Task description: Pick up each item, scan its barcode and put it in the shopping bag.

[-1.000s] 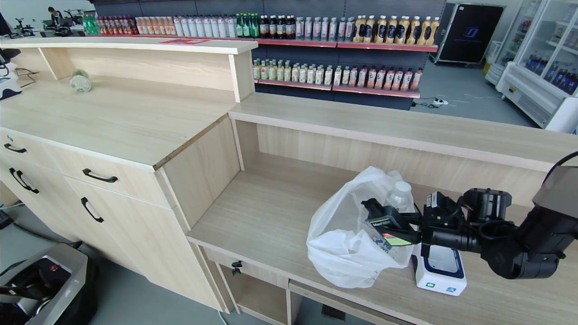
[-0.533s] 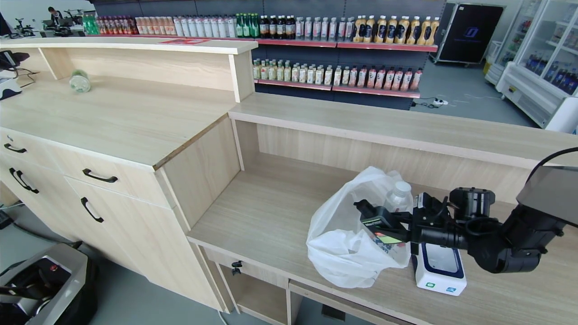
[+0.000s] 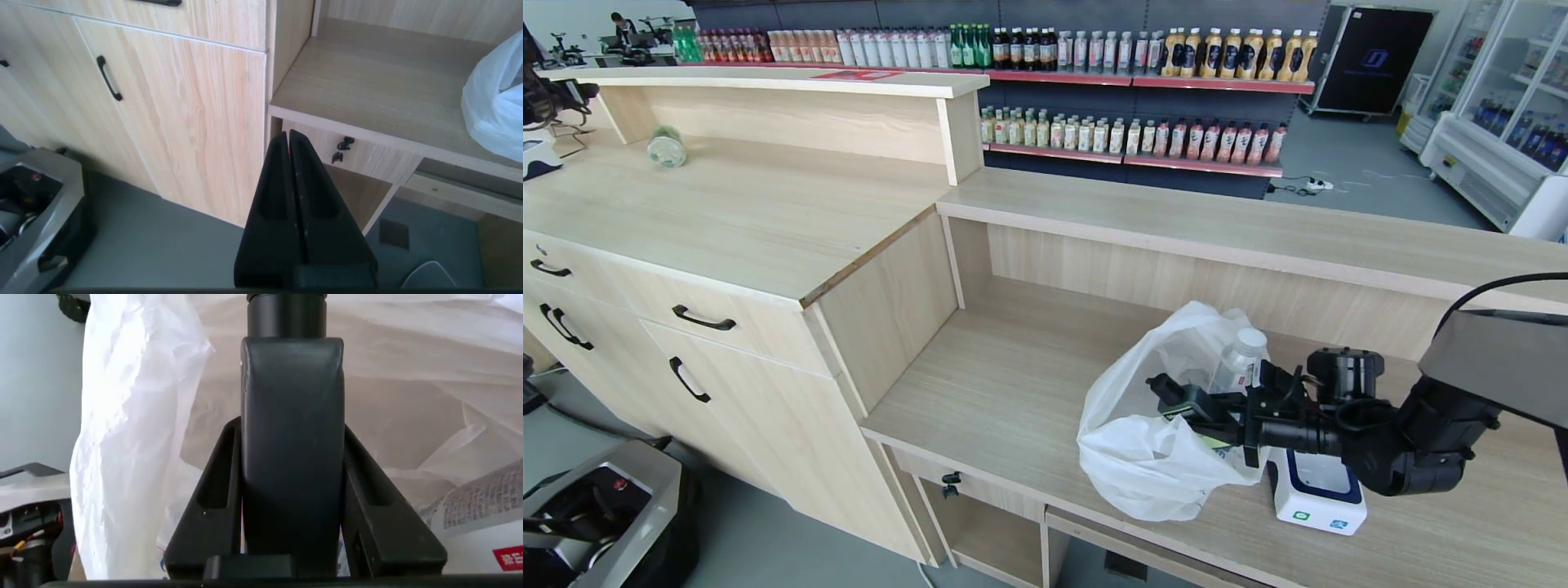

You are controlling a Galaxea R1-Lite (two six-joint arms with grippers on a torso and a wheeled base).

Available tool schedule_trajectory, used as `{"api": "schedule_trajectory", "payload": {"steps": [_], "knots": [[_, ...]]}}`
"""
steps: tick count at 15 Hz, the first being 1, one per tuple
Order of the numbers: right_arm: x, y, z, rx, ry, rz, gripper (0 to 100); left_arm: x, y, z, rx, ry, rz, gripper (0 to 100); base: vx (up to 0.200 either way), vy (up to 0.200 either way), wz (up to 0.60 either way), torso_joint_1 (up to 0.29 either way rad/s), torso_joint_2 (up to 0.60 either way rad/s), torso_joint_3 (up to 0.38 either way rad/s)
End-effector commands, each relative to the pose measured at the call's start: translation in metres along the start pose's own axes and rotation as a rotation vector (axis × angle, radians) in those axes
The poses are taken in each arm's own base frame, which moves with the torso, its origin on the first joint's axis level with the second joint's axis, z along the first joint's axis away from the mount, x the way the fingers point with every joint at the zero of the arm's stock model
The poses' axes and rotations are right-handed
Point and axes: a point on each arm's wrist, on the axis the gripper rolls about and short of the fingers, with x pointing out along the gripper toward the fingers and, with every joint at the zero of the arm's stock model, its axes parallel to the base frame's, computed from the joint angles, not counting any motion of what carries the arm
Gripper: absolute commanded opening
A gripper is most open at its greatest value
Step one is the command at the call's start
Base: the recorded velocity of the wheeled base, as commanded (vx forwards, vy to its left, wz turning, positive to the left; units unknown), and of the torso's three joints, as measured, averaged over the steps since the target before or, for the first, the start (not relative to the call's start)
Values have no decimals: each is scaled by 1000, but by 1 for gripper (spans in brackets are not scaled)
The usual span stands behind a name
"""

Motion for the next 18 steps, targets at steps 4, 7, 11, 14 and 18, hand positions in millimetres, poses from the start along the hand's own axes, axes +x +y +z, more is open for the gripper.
{"api": "schedule_trajectory", "payload": {"steps": [4, 7, 11, 14, 18], "knots": [[9, 1, -19, 13, 43, -19, 0, 0, 0, 0, -1, 0, 0, 0, 0, 0, 0, 0, 0, 0], [12, -2, -24, -1, 53, -29, 0, 0, 0, 0, -1, 0, 0, 0, 0, 0, 0, 0, 0, 0], [14, -5, -26, 10, 82, -44, 0, 0, 0, 0, -1, 0, 0, 0, 0, 0, 0, 0, 0, 0], [14, -5, -26, 17, 86, -42, 0, 0, 0, 0, 1, 0, 0, 0, 0, 0, 0, 0, 0, 0], [12, -3, -28, 27, 91, -38, 0, 0, 0, 0, -1, 0, 0, 0, 0, 0, 0, 0, 0, 0]]}}
